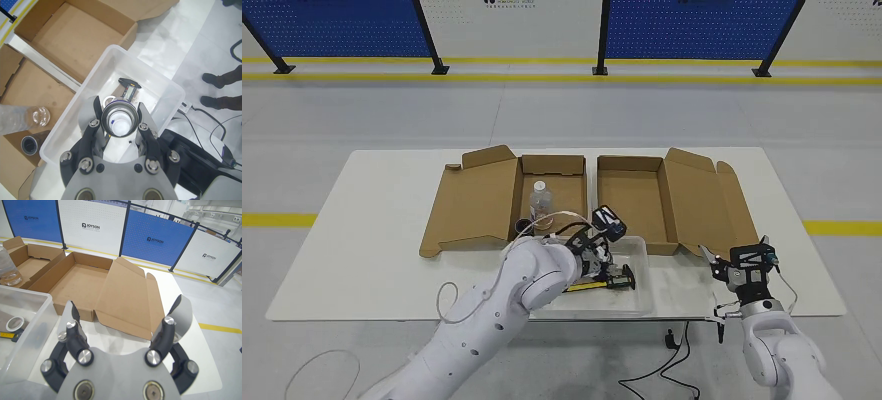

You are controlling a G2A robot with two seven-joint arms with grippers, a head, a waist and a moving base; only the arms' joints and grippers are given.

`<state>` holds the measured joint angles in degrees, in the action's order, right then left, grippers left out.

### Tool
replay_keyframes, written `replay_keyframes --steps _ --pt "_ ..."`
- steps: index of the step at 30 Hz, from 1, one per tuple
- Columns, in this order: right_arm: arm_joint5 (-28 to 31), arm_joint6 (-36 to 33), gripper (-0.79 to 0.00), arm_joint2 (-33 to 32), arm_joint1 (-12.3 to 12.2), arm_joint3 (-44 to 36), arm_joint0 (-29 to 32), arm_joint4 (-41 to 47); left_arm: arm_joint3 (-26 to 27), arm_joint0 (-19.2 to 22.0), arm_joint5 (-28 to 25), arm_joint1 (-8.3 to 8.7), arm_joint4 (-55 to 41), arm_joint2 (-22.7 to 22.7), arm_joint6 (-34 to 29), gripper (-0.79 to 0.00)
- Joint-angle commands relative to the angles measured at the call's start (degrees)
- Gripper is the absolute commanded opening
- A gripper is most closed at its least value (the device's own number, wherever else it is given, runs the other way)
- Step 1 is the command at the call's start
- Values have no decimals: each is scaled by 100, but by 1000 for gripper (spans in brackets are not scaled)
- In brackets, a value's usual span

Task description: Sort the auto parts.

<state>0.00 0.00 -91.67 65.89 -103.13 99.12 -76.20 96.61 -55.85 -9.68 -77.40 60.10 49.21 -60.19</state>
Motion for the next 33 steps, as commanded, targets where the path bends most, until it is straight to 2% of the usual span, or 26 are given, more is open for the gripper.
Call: replay_keyframes --steps 1,8,12,20,22,26,33 --pt "0 0 0 0 0 0 0 0 28 23 35 21 49 149 46 -785" --pt "0 0 0 0 0 0 0 0 8 162 267 60 117 568 184 -785" --pt "0 0 0 0 0 0 0 0 -179 335 414 48 177 671 327 -785" --pt "0 0 0 0 0 0 0 0 -1142 807 729 -80 267 444 715 -785" --pt "0 0 0 0 0 0 0 0 -1460 924 941 -127 246 394 804 -785" --pt "0 0 0 0 0 0 0 0 -1889 1030 1279 -226 55 278 1028 -785" --pt "0 0 0 0 0 0 0 0 -2542 1171 1380 -341 49 65 1184 -785"
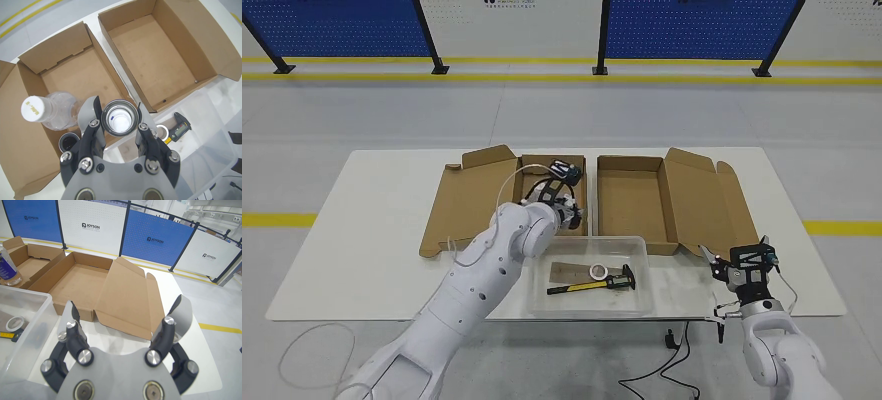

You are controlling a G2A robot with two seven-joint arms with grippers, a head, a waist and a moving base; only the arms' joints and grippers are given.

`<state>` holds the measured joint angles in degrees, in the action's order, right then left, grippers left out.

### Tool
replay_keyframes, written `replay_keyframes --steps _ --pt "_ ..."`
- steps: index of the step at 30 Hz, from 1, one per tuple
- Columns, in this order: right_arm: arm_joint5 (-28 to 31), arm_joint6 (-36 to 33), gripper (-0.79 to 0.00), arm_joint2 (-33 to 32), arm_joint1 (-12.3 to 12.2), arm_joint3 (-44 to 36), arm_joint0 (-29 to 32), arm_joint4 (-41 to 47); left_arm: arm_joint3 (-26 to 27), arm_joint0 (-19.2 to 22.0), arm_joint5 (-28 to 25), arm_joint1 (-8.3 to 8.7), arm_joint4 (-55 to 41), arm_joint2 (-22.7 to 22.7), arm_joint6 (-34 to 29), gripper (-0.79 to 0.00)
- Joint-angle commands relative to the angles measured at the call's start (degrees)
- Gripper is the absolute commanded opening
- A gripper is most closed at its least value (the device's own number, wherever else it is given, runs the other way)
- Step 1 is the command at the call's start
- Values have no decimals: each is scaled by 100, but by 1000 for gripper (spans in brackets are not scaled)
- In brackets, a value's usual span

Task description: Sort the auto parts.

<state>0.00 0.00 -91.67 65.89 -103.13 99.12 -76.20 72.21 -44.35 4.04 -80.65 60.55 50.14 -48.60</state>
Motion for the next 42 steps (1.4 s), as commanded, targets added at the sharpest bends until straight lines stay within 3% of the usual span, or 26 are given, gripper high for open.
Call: replay_keyframes --steps 1,7,10,13,17,18,19,20,26,32,37,42 --pt "0 0 0 0 0 0 0 0 -189 40 7 -32 -8 -51 46 -785" --pt "0 0 0 0 0 0 0 0 -594 159 47 -122 -17 -170 144 -785" --pt "0 0 0 0 0 0 0 0 -771 230 31 -166 -34 -224 129 -625" --pt "0 0 0 0 0 0 0 0 -922 294 20 -212 -43 -285 120 -579" --pt "0 0 0 0 0 0 0 0 -1077 348 17 -266 -56 -338 142 -403" --pt "0 0 0 0 0 0 0 0 -1110 358 8 -277 -62 -347 144 -317" --pt "0 0 0 0 0 0 0 0 -1142 367 12 -286 -58 -352 149 -129" --pt "0 0 0 0 0 0 0 0 -1164 373 15 -296 -55 -357 158 -68" --pt "0 0 0 0 0 0 0 0 -1177 376 9 -325 1 -347 150 -6" --pt "0 0 0 0 0 0 0 0 -719 189 70 -278 143 -186 243 0" --pt "0 0 0 0 0 0 0 0 129 -309 149 -130 409 176 350 0" --pt "0 0 0 0 0 0 0 0 1438 -1212 171 95 835 755 505 0"
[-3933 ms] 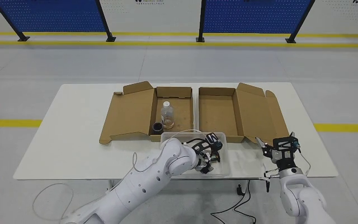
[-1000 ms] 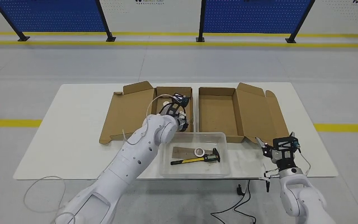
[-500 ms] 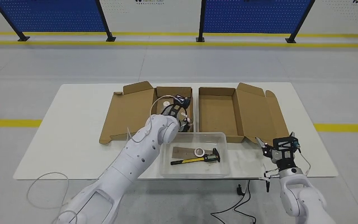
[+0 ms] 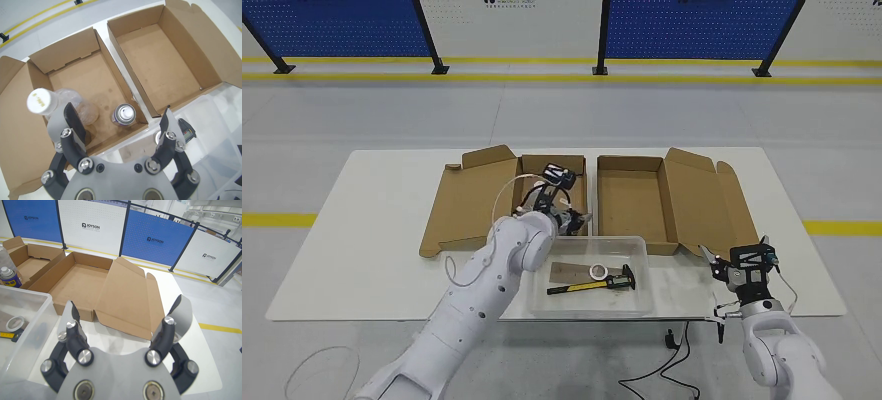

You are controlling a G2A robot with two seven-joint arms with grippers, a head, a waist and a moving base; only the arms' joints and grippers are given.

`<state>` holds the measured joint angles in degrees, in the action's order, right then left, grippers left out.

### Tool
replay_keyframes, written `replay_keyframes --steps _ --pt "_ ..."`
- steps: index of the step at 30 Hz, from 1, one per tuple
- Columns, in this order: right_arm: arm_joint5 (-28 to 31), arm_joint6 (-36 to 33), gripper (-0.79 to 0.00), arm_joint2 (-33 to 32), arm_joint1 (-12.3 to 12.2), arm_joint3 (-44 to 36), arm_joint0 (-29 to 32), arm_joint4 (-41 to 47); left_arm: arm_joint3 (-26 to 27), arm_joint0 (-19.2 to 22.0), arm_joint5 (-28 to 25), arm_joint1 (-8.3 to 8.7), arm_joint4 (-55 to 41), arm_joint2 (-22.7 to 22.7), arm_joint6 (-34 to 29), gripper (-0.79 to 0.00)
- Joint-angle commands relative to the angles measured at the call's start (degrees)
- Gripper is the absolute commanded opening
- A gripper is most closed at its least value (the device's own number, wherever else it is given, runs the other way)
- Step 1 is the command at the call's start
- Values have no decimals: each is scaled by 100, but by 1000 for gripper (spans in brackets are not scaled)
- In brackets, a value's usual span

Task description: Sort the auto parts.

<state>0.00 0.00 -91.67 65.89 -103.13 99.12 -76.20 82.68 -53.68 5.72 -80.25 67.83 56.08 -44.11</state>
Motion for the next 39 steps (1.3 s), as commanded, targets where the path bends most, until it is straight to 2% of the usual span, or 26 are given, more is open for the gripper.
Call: replay_keyframes --steps 1,5,9,15,19,22,28,32,39 --pt "0 0 0 0 0 0 0 0 675 -503 8 98 132 313 117 0" --pt "0 0 0 0 0 0 0 0 1613 -1348 -378 265 230 867 329 0" --pt "0 0 0 0 0 0 0 0 2222 -2075 -606 392 389 1374 483 0" --pt "0 0 0 0 0 0 0 0 2798 -3024 -628 506 552 2035 1208 0" --pt "0 0 0 0 0 0 0 0 2994 -3675 -394 549 625 2470 1863 0" --pt "0 0 0 0 0 0 0 0 3124 -4063 -261 574 601 2793 2096 0" --pt "0 0 0 0 0 0 0 0 3431 -4631 27 607 600 3401 2394 0" --pt "0 0 0 0 0 0 0 0 3558 -4824 12 624 510 3703 2351 0" --pt "13 96 0 15 9 -39 -39 53 3558 -4824 12 624 510 3703 2351 0"
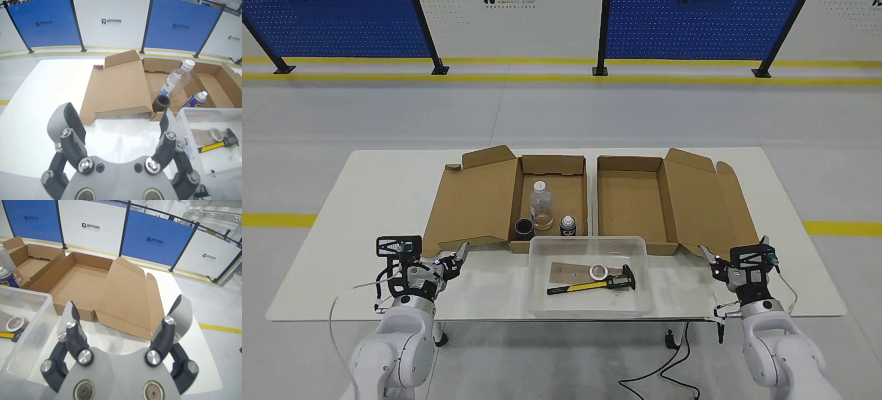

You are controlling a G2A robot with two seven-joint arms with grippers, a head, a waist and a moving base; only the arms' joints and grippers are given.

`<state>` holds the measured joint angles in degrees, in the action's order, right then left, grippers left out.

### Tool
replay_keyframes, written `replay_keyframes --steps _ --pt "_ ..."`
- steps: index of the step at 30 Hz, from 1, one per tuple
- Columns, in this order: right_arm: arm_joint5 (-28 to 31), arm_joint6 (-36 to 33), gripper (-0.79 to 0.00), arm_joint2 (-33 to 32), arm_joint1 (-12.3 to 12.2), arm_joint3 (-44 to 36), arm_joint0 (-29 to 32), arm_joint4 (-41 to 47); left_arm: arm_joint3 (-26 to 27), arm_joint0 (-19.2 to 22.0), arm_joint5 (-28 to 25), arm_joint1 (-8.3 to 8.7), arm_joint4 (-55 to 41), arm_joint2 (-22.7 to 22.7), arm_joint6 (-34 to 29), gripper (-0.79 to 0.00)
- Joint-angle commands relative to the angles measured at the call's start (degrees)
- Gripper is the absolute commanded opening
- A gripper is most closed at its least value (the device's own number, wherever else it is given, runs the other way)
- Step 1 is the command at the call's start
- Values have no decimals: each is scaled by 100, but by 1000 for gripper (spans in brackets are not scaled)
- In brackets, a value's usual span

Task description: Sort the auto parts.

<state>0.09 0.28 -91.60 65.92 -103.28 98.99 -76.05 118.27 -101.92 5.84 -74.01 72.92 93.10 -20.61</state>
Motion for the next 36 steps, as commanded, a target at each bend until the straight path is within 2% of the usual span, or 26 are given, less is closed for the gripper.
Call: replay_keyframes --steps 1,6,12,20,24,27,36 --pt "-27 123 0 20 16 -42 -44 95 0 0 1 0 1 0 1 0" --pt "-94 -76 0 185 51 -263 -203 130 0 0 1 0 1 0 1 0" --pt "241 -1161 0 476 67 -865 -607 290 0 0 1 0 1 0 1 0" --pt "691 -3098 0 1043 89 -1466 -1409 527 0 0 1 0 1 0 1 0" --pt "825 -4309 0 1380 113 -1454 -1797 986 0 0 1 0 1 0 1 0" --pt "1004 -4973 0 1603 121 -1364 -2030 1231 0 0 1 0 1 0 1 0" --pt "890 -5623 0 2097 162 -942 -2216 1588 0 0 1 0 1 0 1 0"
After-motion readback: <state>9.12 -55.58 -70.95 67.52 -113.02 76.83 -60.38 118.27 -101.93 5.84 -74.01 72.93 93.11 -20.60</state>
